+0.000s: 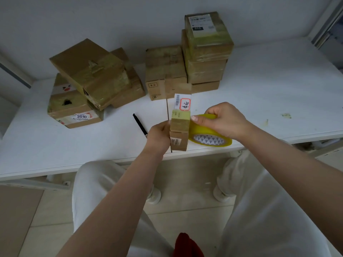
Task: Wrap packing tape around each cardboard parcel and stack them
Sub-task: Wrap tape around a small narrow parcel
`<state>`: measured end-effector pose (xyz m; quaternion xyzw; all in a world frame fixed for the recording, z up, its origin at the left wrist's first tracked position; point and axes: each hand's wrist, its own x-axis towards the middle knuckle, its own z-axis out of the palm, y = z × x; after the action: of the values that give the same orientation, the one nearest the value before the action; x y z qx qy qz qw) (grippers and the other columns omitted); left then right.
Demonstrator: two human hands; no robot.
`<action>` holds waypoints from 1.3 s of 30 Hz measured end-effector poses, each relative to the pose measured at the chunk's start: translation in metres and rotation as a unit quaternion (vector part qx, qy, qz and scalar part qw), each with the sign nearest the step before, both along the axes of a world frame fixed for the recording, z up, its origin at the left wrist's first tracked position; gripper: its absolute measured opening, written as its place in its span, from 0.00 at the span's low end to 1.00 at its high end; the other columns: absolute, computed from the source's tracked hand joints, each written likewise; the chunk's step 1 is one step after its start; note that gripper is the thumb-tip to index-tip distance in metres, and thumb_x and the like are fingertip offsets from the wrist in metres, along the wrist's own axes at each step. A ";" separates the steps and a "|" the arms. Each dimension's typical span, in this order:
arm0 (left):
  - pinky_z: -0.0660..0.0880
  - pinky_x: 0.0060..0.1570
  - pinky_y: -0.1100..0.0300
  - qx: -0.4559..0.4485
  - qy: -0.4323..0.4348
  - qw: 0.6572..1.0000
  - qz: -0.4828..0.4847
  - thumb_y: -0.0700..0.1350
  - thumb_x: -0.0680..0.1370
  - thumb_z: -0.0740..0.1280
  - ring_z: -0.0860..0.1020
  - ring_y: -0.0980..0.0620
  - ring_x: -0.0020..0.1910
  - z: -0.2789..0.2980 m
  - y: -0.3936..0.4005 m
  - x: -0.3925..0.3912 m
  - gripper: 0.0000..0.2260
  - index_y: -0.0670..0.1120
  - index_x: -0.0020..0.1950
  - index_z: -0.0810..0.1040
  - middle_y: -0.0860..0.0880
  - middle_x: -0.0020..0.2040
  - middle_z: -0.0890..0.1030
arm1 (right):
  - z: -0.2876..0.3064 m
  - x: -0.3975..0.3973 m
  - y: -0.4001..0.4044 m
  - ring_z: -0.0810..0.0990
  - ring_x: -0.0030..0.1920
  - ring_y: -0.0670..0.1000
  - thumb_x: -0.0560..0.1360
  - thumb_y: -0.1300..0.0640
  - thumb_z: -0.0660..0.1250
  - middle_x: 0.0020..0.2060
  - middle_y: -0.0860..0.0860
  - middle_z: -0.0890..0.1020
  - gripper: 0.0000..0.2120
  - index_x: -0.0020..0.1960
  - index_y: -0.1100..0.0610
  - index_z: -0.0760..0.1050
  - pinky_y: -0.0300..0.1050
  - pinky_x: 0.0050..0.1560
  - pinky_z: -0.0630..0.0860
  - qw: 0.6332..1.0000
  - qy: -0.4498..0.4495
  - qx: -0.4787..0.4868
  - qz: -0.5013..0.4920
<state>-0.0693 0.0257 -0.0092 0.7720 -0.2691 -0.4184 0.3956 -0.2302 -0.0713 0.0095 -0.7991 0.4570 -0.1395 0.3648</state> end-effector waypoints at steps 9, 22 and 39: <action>0.75 0.58 0.50 0.041 -0.084 0.995 -0.044 0.46 0.84 0.53 0.77 0.44 0.53 -0.006 -0.001 -0.007 0.15 0.43 0.64 0.75 0.43 0.59 0.78 | -0.029 0.009 0.009 0.74 0.34 0.49 0.71 0.32 0.65 0.30 0.49 0.75 0.27 0.30 0.55 0.71 0.40 0.32 0.64 0.979 0.196 -0.049 -0.012; 0.68 0.58 0.45 0.138 -0.262 0.953 -0.070 0.64 0.81 0.49 0.70 0.40 0.66 -0.022 -0.015 -0.020 0.29 0.44 0.73 0.60 0.43 0.69 0.70 | -0.023 0.005 0.004 0.81 0.49 0.52 0.76 0.44 0.67 0.49 0.53 0.83 0.17 0.55 0.56 0.81 0.47 0.52 0.76 0.959 -0.058 0.276 0.026; 0.78 0.53 0.50 0.027 -0.120 0.992 0.029 0.65 0.81 0.51 0.77 0.46 0.48 0.006 -0.009 0.032 0.27 0.44 0.61 0.74 0.45 0.52 0.78 | -0.007 -0.024 -0.008 0.81 0.32 0.49 0.64 0.35 0.69 0.30 0.53 0.80 0.30 0.39 0.65 0.79 0.42 0.37 0.74 0.981 -0.116 0.158 0.013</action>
<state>-0.0370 0.0164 -0.0029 0.8344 -0.2807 -0.3184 0.3515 -0.2538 -0.0789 0.0028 -0.7156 0.4178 -0.1527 0.5385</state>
